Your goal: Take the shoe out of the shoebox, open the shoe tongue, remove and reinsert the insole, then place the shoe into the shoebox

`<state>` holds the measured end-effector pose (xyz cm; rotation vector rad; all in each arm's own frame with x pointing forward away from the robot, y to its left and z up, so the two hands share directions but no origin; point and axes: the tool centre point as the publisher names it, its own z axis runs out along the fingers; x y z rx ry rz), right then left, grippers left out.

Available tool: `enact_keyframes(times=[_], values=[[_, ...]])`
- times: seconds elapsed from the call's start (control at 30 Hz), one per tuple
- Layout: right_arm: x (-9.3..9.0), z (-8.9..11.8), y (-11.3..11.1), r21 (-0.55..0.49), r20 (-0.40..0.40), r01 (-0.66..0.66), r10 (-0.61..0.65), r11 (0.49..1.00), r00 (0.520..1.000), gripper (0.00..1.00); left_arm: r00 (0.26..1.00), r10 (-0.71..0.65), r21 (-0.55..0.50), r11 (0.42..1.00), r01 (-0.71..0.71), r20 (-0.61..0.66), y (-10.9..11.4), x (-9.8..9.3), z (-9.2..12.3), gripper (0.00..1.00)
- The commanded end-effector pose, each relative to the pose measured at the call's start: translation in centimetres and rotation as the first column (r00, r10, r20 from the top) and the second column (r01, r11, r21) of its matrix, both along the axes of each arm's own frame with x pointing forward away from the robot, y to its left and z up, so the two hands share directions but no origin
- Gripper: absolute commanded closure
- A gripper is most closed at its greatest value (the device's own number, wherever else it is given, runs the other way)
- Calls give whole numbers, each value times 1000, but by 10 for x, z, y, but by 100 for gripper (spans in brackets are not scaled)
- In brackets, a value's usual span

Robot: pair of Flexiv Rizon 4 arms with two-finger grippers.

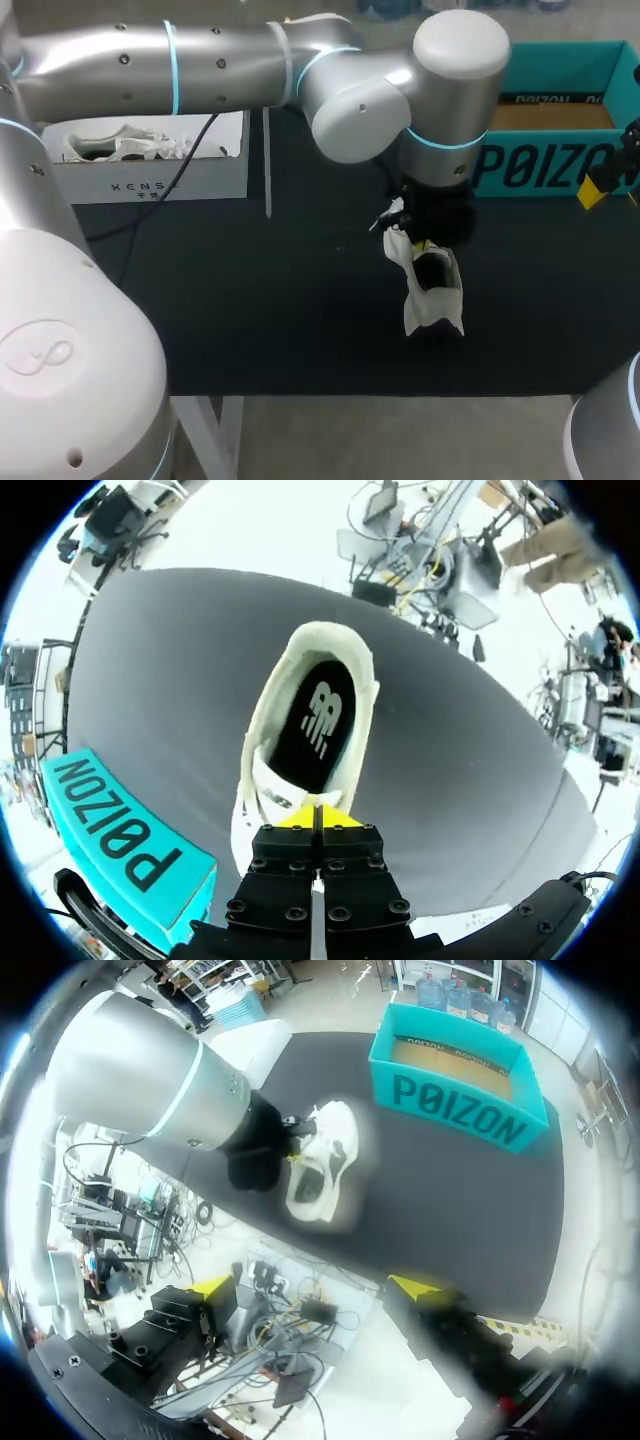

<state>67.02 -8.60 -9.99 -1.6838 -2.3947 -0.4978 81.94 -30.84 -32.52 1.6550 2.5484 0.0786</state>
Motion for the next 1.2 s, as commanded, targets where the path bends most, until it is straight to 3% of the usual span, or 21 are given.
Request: enact_keyframes(times=[0.03,0.13,0.2,0.23,0.27,1.0,1.07,1.2], values=[[2,0,1,-1,-5,-1,1,1000,1000,0,996,86,20,996,-86,13,4,-20,10,100],[2,0,1,-1,-5,-1,1,1000,1000,0,983,181,-4,983,-181,18,10,-33,14,100],[2,0,1,-1,-5,-1,1,1000,1000,0,965,263,-46,964,-263,-4,13,-43,15,88],[2,0,1,-1,-5,-1,1,1000,1000,0,947,318,-57,946,-320,-38,18,-48,14,51],[2,0,1,-1,-5,-1,1,1000,1000,0,927,369,-78,925,-373,-65,23,-53,13,0],[2,0,1,-1,-5,-1,1,1000,1000,0,927,369,-78,925,-373,-65,23,-53,13,0],[2,0,1,-1,-5,-1,1,1000,1000,0,887,462,-36,886,-462,-19,21,-53,14,0],[2,0,1,-1,-5,-1,1,1000,1000,0,858,505,-94,854,-512,-92,22,-59,16,0]])
